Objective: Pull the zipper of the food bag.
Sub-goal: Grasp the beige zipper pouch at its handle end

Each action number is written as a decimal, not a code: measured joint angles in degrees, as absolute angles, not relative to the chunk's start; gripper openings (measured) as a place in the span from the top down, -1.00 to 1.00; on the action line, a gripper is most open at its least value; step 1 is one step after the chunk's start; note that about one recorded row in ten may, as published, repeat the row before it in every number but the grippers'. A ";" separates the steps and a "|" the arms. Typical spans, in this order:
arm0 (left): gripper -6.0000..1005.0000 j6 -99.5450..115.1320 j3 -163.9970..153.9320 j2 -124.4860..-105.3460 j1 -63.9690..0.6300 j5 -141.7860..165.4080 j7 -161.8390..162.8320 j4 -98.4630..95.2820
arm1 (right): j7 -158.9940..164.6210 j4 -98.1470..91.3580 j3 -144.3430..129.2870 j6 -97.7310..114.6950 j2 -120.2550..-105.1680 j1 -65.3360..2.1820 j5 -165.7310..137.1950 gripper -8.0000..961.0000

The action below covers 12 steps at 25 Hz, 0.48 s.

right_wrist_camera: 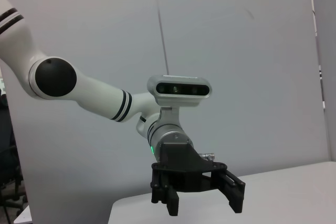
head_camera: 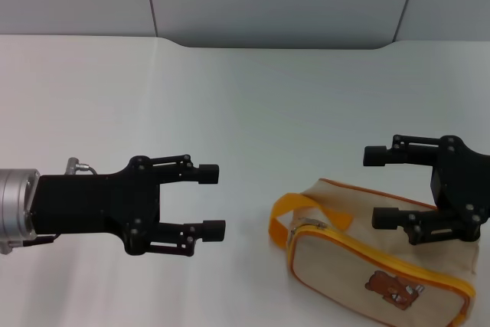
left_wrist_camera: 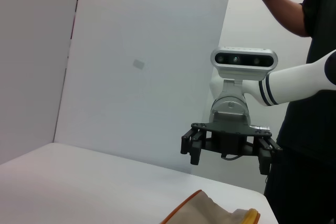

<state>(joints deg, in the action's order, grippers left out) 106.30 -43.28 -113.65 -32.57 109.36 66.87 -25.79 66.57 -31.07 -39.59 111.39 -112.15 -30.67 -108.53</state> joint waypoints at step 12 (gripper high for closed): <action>-0.60 104.95 -43.33 -114.50 -32.56 109.74 65.96 -25.85 | 66.35 -31.12 -39.62 111.52 -112.14 -30.71 -109.16 -0.67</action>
<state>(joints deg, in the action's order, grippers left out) 104.95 -43.33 -114.50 -32.56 109.74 65.96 -25.85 66.35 -31.12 -39.62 111.52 -112.14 -30.71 -109.16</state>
